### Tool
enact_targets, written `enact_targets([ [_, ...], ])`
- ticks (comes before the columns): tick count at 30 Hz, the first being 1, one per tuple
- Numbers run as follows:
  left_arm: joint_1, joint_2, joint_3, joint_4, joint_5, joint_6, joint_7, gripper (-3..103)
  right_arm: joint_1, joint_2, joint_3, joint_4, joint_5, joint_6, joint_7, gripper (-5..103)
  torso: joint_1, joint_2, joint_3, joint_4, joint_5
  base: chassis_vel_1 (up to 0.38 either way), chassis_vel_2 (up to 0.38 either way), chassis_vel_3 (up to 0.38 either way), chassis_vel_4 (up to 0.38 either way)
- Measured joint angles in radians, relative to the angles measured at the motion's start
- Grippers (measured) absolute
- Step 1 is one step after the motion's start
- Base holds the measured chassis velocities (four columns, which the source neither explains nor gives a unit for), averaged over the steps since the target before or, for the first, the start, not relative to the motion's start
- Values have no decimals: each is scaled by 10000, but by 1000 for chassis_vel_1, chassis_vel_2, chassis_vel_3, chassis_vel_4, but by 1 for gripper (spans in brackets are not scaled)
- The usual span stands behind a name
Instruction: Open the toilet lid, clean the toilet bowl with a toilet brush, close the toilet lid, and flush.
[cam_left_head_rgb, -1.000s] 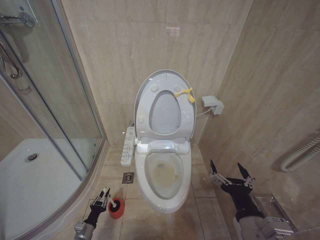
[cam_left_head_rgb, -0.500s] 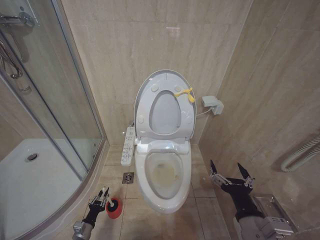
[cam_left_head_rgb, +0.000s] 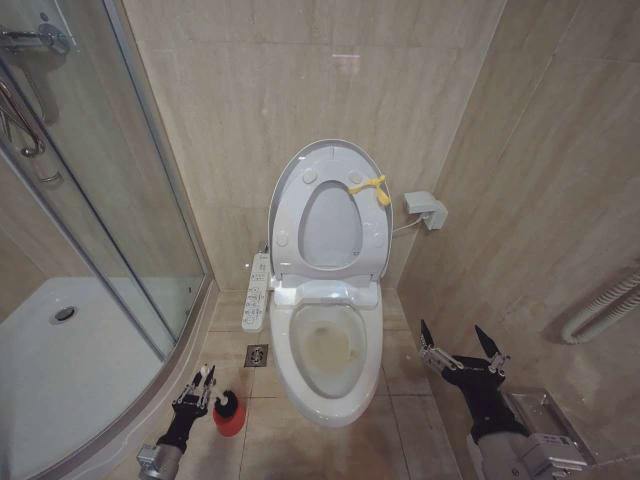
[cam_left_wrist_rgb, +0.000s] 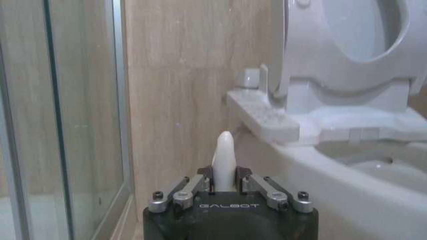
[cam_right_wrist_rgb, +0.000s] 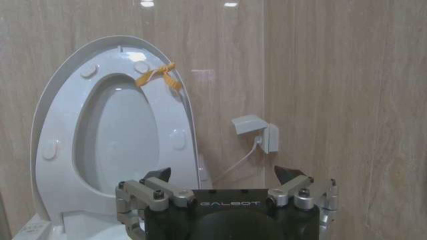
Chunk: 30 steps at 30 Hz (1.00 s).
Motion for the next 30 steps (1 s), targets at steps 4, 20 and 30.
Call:
enact_targets([
  [4, 838, 275, -116, -1705, -666, 331, -45, 22, 0, 0, 0, 0, -1, 0, 0, 100, 0, 0, 0, 0, 2, 0, 0, 0, 0],
  [20, 4005, 477, -1042, -6317, -1317, 616, 124, 22, 1, 0, 0, 1, 0, 0, 0, 100, -1, 1, -1, 2, 0, 0, 0, 0, 0],
  [30, 3829, 789, -1009, -8127, -2027, 1672, 286, 22, 0, 0, 0, 0, 0, 0, 0, 100, 0, 0, -1, 0, 0, 0, 0, 0, 0],
])
